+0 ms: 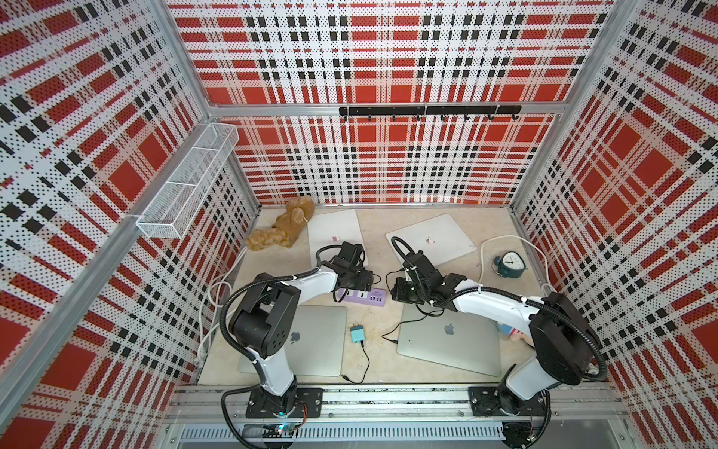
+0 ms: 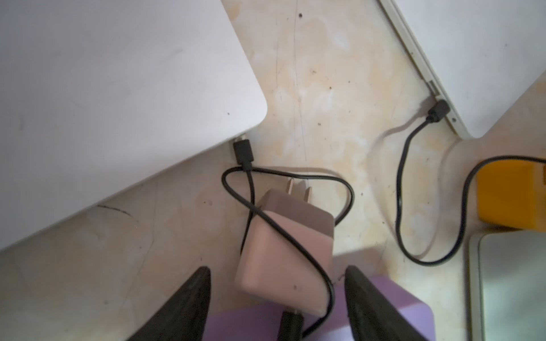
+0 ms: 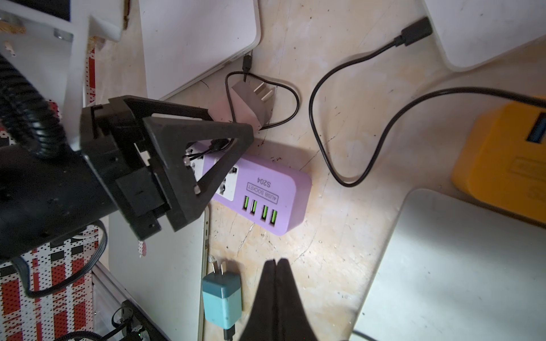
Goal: Unplug the laptop charger
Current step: Place the plug at the center of the board.
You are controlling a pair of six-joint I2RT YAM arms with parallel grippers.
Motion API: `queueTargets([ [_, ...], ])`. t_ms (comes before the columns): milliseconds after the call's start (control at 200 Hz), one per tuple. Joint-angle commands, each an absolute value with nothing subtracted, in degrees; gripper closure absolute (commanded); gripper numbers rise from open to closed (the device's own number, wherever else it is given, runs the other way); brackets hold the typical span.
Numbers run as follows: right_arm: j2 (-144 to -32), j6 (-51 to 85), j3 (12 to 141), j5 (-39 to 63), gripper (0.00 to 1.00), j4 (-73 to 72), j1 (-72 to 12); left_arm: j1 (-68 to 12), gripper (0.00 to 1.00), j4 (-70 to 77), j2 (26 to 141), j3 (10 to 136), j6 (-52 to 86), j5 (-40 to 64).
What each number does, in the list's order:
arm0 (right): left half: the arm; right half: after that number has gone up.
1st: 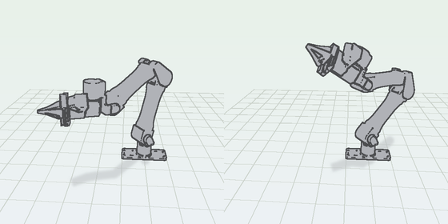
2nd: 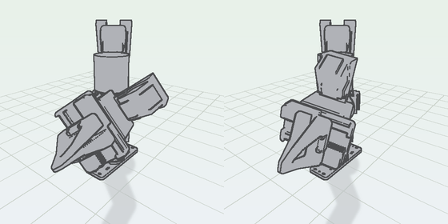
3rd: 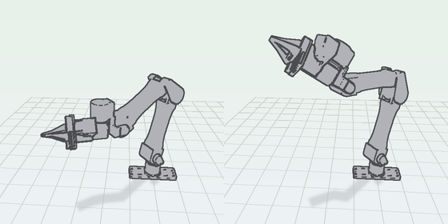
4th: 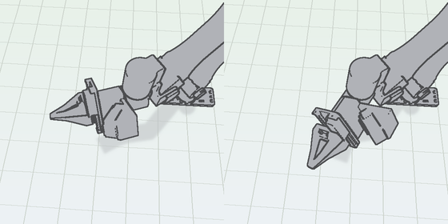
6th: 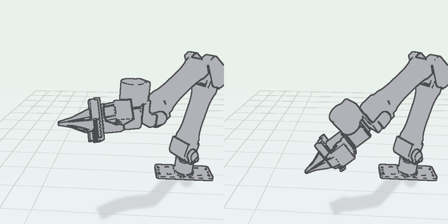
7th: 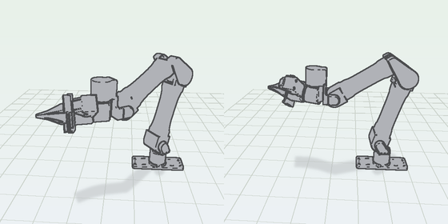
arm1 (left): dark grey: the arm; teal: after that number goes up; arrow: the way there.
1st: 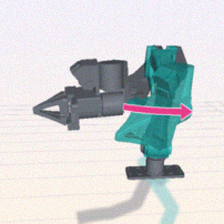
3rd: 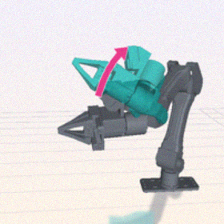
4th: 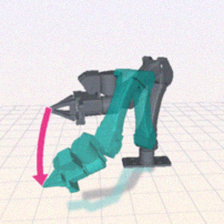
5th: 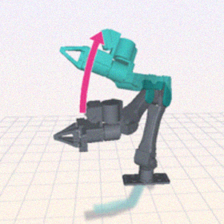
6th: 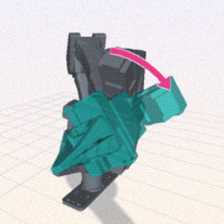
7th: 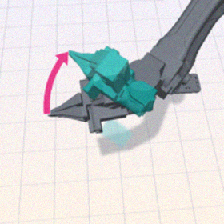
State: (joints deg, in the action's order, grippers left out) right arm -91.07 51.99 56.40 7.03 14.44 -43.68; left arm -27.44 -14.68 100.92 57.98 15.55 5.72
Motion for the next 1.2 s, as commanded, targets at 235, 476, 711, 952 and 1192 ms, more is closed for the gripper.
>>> queueTargets([
  [235,-90.63,51.52,55.73,6.06,1.0,14.59,-43.42,-26.4,0.47,-18.34,95.73,58.88,17.04,4.91],
  [476,-91.38,51.49,55.98,6.46,1.0,14.32,-43.42,-26.59,0.6,-19.88,98.22,59.99,18.55,6.23],
  [711,-91.27,51.35,55.55,6.09,1.0,14.5,-43.37,-26.54,0.75,-19.78,103.29,62.95,18.11,7.14],
  [952,-90.93,51.17,55.24,5.79,1.0,14.94,-43.07,-26.31,0.77,-18.17,107.58,67.1,18.17,7.16],
  [1192,-90.17,50.93,55.54,5.42,1.0,16.14,-42.5,-25.97,0.77,-18.93,110.3,68.77,18.11,6.76],
])
